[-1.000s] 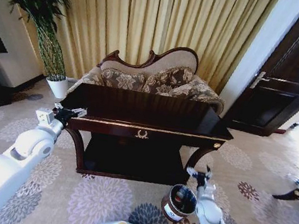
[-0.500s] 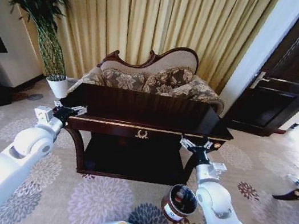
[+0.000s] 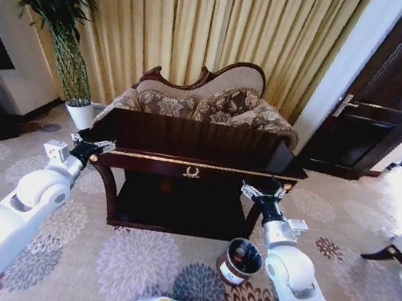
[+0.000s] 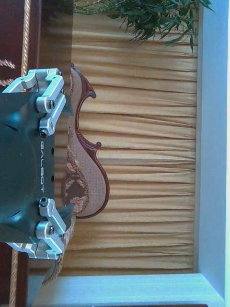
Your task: Move to the front of the table and place the trash on the table into the trash bin.
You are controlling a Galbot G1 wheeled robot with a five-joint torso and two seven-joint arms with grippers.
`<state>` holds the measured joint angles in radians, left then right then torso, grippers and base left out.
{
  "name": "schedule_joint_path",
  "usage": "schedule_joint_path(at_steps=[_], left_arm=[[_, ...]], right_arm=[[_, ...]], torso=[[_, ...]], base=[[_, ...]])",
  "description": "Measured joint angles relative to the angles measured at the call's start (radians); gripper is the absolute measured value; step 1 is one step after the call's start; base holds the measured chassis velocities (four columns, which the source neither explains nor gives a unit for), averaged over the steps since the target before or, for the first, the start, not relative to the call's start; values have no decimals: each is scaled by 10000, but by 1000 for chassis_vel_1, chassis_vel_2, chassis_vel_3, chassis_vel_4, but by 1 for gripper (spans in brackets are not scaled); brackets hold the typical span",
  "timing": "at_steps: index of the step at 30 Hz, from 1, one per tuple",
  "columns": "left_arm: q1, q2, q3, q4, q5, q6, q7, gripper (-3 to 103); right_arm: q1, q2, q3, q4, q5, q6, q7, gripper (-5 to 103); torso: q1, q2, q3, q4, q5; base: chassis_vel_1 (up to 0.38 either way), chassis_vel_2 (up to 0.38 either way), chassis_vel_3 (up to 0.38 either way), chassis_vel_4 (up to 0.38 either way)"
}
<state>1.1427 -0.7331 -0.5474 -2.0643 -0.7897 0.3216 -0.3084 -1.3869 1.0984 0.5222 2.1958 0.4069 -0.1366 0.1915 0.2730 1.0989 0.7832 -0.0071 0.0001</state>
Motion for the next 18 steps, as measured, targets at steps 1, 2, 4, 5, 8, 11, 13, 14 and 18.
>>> schedule_joint_path(at_steps=[1,2,4,5,8,11,13,14,18], left_arm=[[0,0,8,-2,0,-6,0,100],[3,0,15,-7,0,-10,0,100],[6,0,17,-11,1,-11,0,100],[9,0,18,-19,1,-16,1,100],[11,0,19,-30,1,-21,3,100],[15,0,21,-42,2,-32,6,100],[29,0,21,-50,1,-37,5,100],[41,-1,21,-53,4,-41,5,100],[67,-11,21,-65,12,-51,7,100]], right_arm=[[-4,5,3,0,-1,7,0,100],[-5,6,11,0,-2,13,1,100],[-5,7,14,1,-2,15,1,100],[-5,7,21,-1,-2,24,2,100],[0,3,25,-8,-1,29,2,100],[9,0,27,-26,1,37,3,100],[17,0,26,-41,1,42,3,100],[17,0,25,-46,1,44,3,100],[19,6,25,-60,0,50,2,100]], torso=[[0,0,0,0,0],[0,0,0,2,-3],[0,0,0,2,-3],[0,0,0,2,-1],[-1,0,0,0,3],[-1,1,0,-1,0],[1,-1,2,2,-3],[3,-2,2,2,-2],[3,-2,2,1,0]], base=[[214,-228,-232,217],[214,-196,-219,209],[214,-196,-219,202],[194,-197,-206,196],[189,-175,-194,170],[174,-174,-171,167],[165,-170,-171,184],[201,-160,-179,190],[203,-172,-177,188]])
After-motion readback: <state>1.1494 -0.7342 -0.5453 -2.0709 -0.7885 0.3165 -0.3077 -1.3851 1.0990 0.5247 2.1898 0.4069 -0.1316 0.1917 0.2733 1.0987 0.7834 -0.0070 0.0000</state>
